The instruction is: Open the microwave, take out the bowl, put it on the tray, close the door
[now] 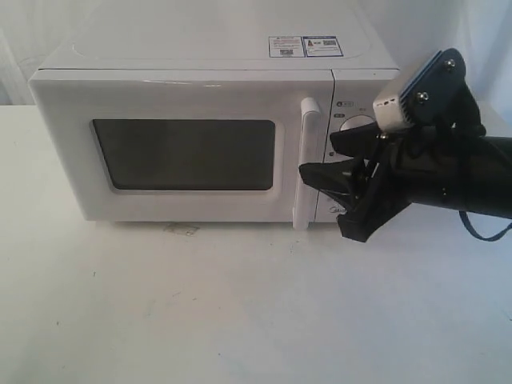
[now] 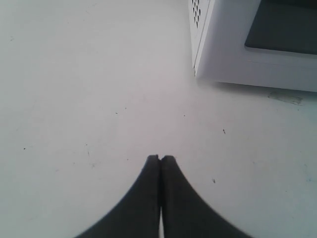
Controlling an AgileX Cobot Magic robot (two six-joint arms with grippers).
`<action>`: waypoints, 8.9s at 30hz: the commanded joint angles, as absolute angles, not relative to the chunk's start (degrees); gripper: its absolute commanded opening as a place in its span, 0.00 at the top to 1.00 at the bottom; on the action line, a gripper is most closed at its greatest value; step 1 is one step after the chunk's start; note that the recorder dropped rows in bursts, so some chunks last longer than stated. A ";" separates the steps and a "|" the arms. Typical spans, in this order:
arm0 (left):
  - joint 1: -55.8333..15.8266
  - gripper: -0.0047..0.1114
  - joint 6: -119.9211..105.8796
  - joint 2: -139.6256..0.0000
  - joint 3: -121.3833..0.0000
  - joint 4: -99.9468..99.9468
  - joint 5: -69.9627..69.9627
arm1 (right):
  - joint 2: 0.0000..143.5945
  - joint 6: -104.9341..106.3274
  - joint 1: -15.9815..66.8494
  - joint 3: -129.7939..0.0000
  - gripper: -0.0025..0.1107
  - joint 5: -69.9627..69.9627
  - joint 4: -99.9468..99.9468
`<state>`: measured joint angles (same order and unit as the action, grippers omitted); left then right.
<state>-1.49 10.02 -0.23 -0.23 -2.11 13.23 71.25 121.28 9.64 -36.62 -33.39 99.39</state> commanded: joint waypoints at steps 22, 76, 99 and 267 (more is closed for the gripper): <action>-1.36 0.96 10.10 0.00 0.00 -2.27 13.24 | 83.60 122.79 9.75 -45.48 0.49 -31.81 99.95; -1.36 0.96 10.10 0.00 0.00 -2.27 13.24 | 92.24 110.63 9.75 -54.19 0.70 -36.20 99.95; -1.36 0.96 10.10 0.00 0.00 -2.27 13.24 | 92.24 107.74 9.75 -54.56 0.98 -50.37 99.95; -1.36 0.96 10.10 0.00 0.00 -2.27 13.24 | 79.12 122.28 5.34 -43.33 0.41 -40.13 87.22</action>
<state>-1.49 10.02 -0.23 -0.23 -2.11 13.23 80.63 121.24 5.70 -43.34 -42.84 87.05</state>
